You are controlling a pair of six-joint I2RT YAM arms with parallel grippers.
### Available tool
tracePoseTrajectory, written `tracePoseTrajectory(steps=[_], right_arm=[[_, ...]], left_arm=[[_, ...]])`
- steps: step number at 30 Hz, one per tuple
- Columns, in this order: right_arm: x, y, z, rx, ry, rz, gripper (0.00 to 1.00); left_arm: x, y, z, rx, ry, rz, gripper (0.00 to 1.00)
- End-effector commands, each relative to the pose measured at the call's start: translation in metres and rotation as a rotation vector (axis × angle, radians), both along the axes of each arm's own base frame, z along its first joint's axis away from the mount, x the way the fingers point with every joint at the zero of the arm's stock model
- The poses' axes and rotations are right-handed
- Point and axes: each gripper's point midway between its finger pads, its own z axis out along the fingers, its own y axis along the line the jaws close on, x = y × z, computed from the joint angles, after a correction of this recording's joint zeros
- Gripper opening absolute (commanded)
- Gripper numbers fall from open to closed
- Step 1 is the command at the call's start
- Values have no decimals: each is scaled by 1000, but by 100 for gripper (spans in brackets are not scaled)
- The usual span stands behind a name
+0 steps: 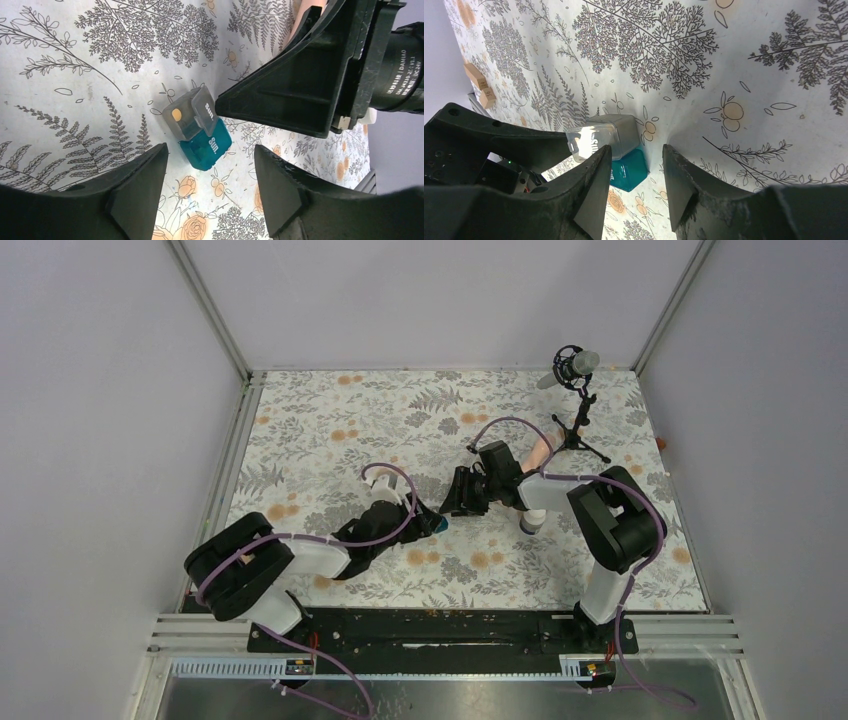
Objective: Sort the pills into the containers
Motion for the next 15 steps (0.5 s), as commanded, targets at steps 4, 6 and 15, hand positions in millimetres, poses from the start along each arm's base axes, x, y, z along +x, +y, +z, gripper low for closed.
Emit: tracePoseTrajectory(steps=[4,6,15], right_arm=[[5,11,5,18,-37,27,49],[5,12,6,23,-37,29,49],[2,14,4,31,-36,47,49]], left_arm=[[10,2,22,-109,-32,59,67],[12,5,20,-117,-13,90,66],[18,10,8,-130,33,148,46]])
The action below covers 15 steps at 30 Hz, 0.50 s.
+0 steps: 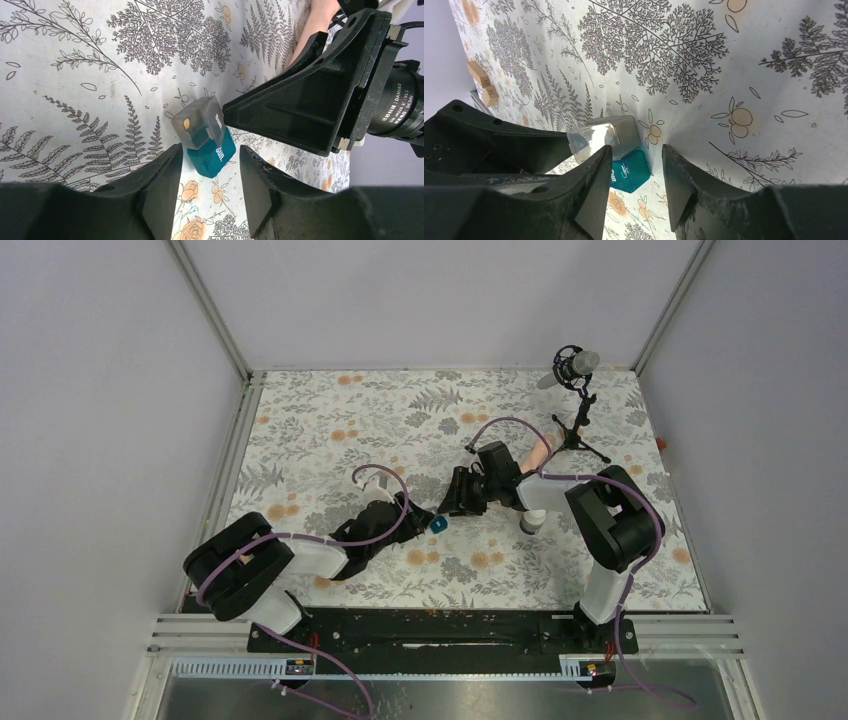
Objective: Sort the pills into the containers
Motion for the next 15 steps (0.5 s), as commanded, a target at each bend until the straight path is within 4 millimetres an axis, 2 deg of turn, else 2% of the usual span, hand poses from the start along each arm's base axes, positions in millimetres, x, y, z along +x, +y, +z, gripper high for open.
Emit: tracePoseTrajectory(steps=[1,9,15], right_arm=[[2,10,3,17,-30,37,48],[1,10,3,24,-27,42,48],[0,12,4,28,-26,47,48]], left_arm=[[11,2,5,-54,-9,65,44],[11,6,-11,-38,29,93,35],[10,5,-15,-50,30,91,31]])
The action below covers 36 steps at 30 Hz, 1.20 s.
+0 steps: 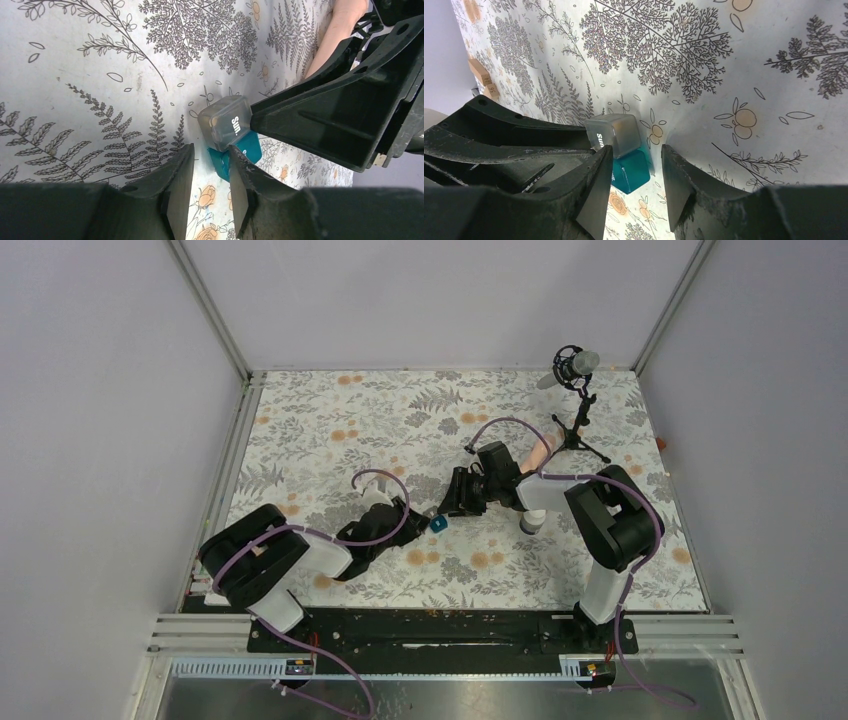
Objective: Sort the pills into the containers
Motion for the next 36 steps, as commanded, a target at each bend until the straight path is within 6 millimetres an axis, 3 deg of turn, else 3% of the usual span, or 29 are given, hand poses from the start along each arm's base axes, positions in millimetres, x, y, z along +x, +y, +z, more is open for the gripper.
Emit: tracePoseTrajectory(steps=[1,15,28,36], right_arm=[[1,10,4,24,-29,40,48],[3,17,4,42,-31,64,45],[2,8,-15,-27,4,38,40],[2,6,-18,-39,7,29,39]], left_arm=[[10,0,7,-43,-37,41,31],[17,-2,18,-55,-59,33,34],[31,6,33,-111,-90,31,45],[31,7,23,-83,-63,30,33]])
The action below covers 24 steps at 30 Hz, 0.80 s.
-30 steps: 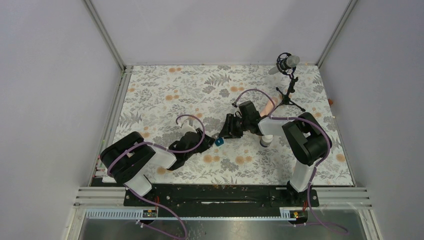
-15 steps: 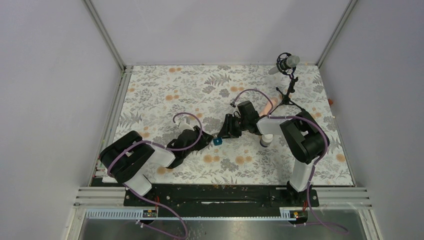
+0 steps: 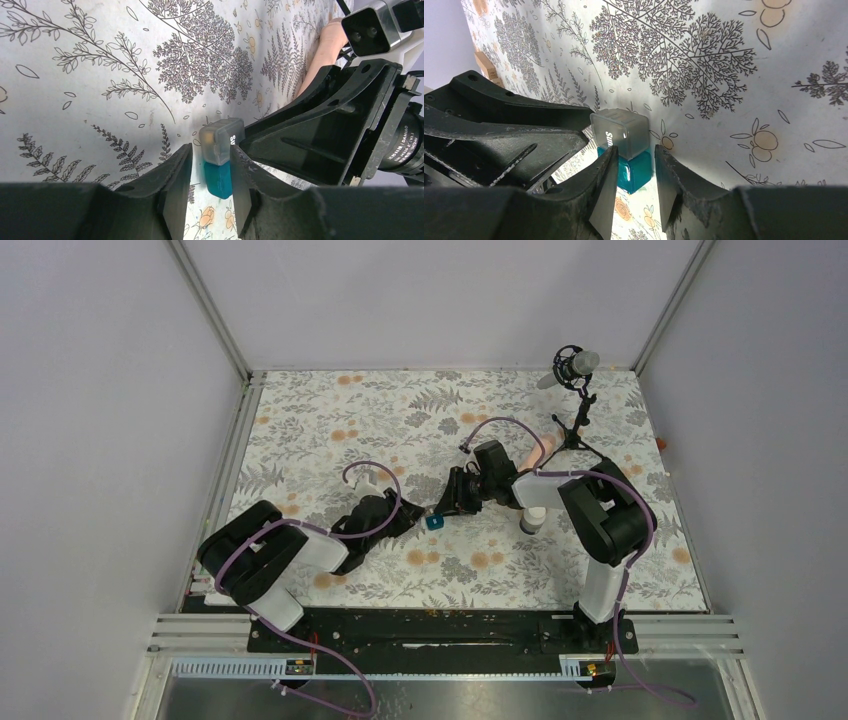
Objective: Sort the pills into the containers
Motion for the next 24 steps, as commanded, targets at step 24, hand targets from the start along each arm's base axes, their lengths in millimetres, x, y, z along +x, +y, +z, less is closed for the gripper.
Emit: tracePoseTrajectory(steps=[24], right_arm=[[5,-1,4,-62,-13,-8,35]], left_arm=[[10,-8,19,10,-65,-37,22]])
